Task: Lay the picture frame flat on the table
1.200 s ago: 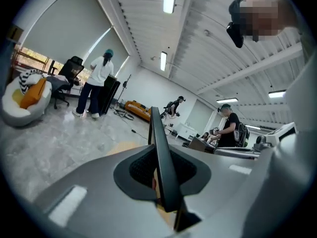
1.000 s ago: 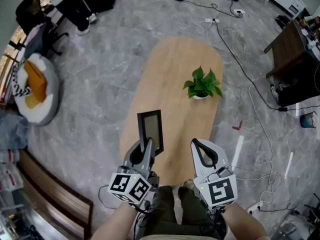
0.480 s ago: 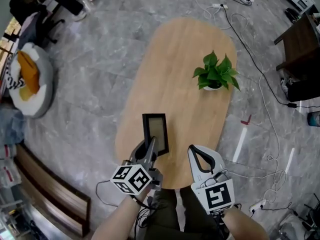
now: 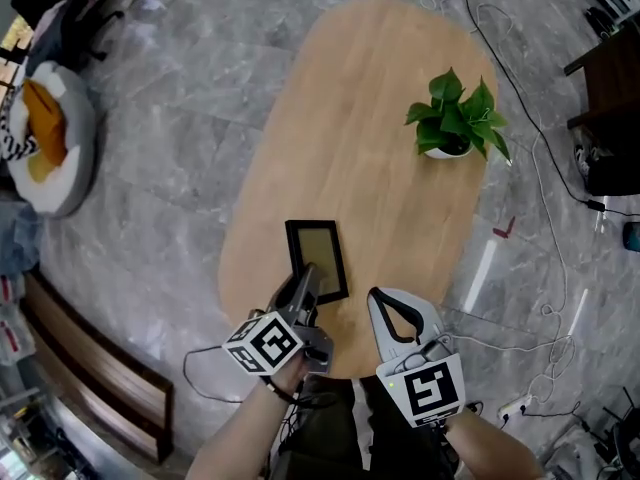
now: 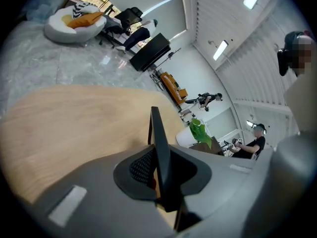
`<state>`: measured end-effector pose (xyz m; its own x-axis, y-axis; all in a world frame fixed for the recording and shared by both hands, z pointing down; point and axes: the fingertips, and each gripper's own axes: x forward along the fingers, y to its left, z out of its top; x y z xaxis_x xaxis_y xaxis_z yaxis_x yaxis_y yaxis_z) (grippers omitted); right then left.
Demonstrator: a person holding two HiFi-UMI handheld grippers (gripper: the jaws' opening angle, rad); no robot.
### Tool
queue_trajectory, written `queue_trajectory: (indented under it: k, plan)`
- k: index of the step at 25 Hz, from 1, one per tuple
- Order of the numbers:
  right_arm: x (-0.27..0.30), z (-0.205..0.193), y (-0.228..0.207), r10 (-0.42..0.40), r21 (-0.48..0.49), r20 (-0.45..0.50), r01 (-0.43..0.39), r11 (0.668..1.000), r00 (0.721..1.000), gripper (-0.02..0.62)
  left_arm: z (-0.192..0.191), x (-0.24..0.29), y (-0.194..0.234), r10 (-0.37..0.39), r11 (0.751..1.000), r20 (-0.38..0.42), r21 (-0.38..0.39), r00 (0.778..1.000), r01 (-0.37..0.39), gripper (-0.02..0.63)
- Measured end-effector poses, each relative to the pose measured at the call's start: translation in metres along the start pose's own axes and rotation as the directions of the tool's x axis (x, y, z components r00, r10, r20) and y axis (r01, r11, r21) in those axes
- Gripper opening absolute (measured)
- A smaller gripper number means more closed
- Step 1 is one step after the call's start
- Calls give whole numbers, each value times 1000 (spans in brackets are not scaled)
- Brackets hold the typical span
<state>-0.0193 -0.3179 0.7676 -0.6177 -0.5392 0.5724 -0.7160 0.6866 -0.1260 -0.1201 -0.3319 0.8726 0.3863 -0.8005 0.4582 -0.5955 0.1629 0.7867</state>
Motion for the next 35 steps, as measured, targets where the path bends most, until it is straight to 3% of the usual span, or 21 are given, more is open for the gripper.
queue_trajectory:
  k: [5, 15, 22, 29, 35]
  plan:
    - [10, -16, -1, 8, 3, -12, -8, 1000, 1000, 2, -12, 7, 15, 2, 999, -5, -48, 1000, -2, 72]
    - [29, -31, 1, 16, 16, -27, -16, 1000, 1000, 2, -39, 20, 47, 89, 995, -102, -33, 991, -93, 97]
    - [35, -37, 5, 31, 8, -39, -31, 1000, 999, 2, -46, 22, 50, 148, 984, -161, 120, 976, -129, 251]
    - [34, -35, 7, 29, 5, -28, -29, 1000, 999, 2, -51, 19, 44, 235, 933, -161, 312, 959, -177, 410]
    - [31, -39, 5, 17, 10, -41, -16, 1000, 999, 2, -47, 14, 46, 283, 899, -130, 382, 950, -215, 439]
